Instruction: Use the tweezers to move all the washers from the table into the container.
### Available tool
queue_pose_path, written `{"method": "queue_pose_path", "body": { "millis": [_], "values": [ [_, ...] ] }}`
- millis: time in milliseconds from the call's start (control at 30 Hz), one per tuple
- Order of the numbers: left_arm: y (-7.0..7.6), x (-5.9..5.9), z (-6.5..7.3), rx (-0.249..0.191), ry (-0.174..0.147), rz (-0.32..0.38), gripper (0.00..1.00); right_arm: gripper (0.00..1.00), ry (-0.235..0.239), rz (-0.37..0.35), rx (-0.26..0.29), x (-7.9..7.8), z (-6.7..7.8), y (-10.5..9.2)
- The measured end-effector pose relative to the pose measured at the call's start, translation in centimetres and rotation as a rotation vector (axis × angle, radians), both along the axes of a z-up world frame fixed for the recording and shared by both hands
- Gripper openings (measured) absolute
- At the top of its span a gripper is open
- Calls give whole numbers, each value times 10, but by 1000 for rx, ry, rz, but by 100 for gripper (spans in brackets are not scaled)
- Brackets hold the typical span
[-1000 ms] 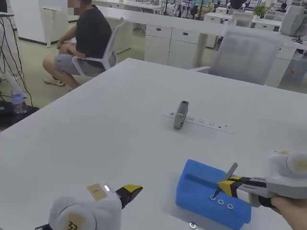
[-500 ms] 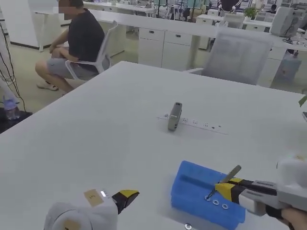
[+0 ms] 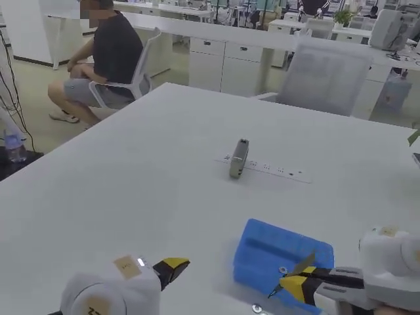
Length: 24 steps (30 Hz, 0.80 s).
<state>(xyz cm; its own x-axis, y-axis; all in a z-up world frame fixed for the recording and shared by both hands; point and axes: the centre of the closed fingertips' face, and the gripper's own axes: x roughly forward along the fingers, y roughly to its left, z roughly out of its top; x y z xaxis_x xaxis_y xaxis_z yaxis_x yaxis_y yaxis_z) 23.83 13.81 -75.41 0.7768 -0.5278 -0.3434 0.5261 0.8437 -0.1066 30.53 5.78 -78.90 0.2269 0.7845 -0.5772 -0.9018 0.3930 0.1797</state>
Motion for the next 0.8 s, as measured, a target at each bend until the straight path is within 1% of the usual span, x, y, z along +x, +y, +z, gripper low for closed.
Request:
{"method": "queue_pose_path", "body": {
  "millis": [67, 233, 433, 533, 600, 633, 800],
  "values": [
    [0, 0, 0, 0, 2, 1, 75, 3, 8, 20, -34, -5, -7, 2],
    [1, 1, 0, -1, 1, 4, 75, 3, 11, 54, -86, -15, -17, 7],
    [1, 1, -1, -1, 1, 2, 75, 3, 15, 76, -104, -14, -22, 11],
    [0, 2, -1, -2, 2, 1, 75, 4, 17, 87, -126, -15, -26, 10],
    [0, 2, -1, 0, 1, 1, 75, 4, 7, 98, -144, -16, -28, 9],
    [0, 2, 0, -1, 0, 1, 75, 4, 8, 96, -136, -15, -27, 10],
    [1, 2, 0, -2, 0, 2, 75, 4, 12, 105, -139, -17, -28, 11]
  ]
}}
